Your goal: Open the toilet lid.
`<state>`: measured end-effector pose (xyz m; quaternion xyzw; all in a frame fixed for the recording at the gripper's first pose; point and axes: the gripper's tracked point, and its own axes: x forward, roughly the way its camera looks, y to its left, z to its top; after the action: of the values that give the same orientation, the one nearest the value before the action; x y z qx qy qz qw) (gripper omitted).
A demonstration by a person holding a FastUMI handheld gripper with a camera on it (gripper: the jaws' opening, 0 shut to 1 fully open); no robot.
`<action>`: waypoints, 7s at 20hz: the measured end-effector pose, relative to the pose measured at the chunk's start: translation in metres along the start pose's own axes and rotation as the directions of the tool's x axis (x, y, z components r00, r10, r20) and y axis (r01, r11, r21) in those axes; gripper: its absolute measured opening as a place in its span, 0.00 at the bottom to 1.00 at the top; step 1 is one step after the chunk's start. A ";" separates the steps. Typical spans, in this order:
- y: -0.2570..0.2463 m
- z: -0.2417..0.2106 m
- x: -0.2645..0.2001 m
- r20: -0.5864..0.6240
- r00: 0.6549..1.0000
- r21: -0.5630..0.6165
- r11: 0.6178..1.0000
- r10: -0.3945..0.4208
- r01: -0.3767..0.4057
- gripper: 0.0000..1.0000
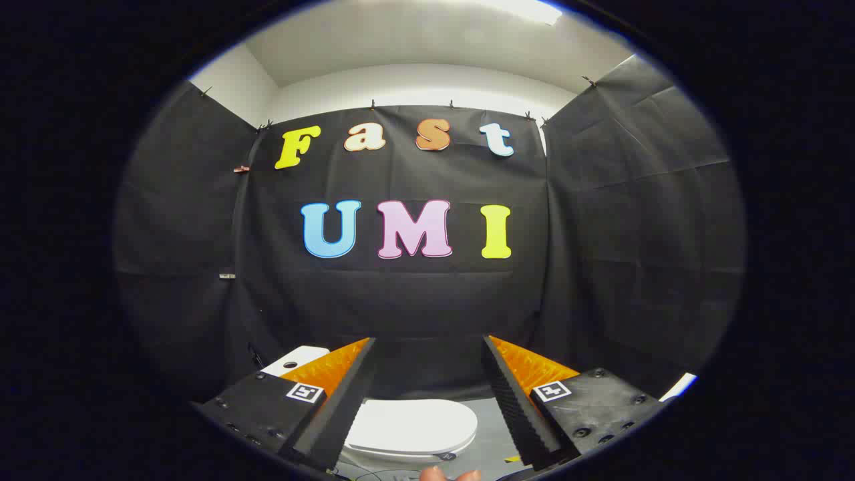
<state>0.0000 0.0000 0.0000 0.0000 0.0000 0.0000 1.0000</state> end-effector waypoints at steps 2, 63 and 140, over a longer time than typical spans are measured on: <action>-0.004 -0.001 0.001 0.001 1.000 -0.014 1.000 -0.012 0.012 0.98; -0.091 -0.524 0.106 -0.532 0.829 0.269 0.963 0.173 -0.028 0.99; 0.242 -0.360 0.130 -0.453 0.891 -0.117 0.993 -0.022 -0.035 0.17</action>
<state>0.1301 0.2420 -0.3598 -0.0611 0.2333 0.0035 0.9705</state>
